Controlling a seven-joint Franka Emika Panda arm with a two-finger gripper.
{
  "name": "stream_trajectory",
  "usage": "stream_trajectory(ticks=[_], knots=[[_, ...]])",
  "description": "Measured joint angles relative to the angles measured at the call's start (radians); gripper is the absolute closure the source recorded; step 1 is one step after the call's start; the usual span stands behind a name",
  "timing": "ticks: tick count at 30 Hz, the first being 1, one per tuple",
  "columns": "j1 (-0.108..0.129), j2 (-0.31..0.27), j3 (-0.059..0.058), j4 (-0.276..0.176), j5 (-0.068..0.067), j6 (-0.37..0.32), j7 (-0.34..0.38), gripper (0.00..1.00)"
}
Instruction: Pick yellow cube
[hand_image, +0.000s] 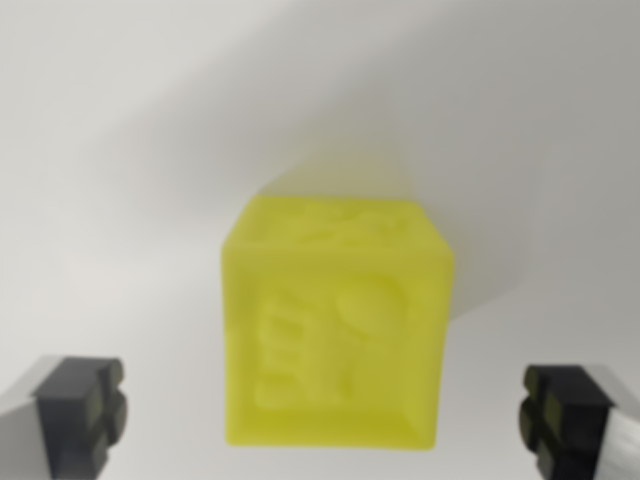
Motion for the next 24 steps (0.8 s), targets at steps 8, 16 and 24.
stream_trajectory(ticks=[8, 16, 24], knots=[[0.0, 0.046, 0.001, 0.009, 0.009, 0.036, -0.005, 0.0], [0.001, 0.104, 0.001, 0.024, 0.022, 0.078, -0.013, 0.0], [0.004, 0.14, 0.001, 0.035, 0.035, 0.102, -0.02, 0.0]])
